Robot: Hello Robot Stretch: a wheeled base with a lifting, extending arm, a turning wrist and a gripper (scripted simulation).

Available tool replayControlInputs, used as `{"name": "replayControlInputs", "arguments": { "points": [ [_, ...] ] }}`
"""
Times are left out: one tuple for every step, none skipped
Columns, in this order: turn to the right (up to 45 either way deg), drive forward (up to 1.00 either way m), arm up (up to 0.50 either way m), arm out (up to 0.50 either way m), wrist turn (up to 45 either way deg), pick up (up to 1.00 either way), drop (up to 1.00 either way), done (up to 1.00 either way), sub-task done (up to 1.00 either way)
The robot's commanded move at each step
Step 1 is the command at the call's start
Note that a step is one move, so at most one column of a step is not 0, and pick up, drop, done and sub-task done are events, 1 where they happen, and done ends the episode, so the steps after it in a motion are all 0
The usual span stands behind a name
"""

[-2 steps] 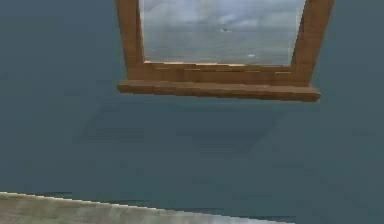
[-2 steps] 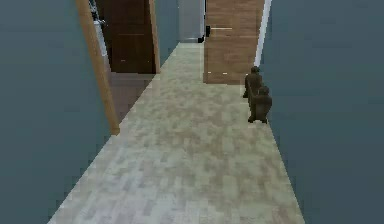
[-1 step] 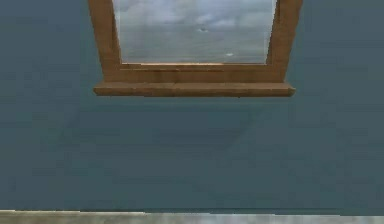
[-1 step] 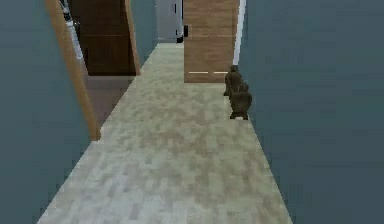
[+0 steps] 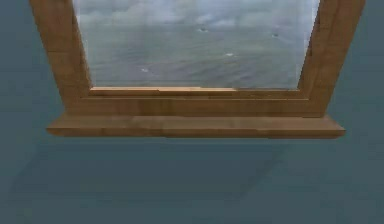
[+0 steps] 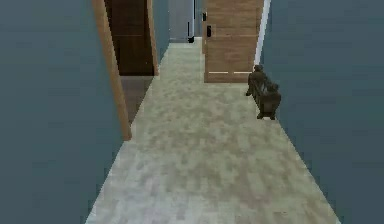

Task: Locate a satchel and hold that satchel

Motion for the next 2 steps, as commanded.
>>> {"name": "replayControlInputs", "arguments": {
  "points": [
    [-45.0,0.0,0.0,0.0,0.0,0.0,0.0,0.0,0.0],
    [-42.0,0.0,0.0,0.0,0.0,0.0,0.0,0.0,0.0]
  ]
}}
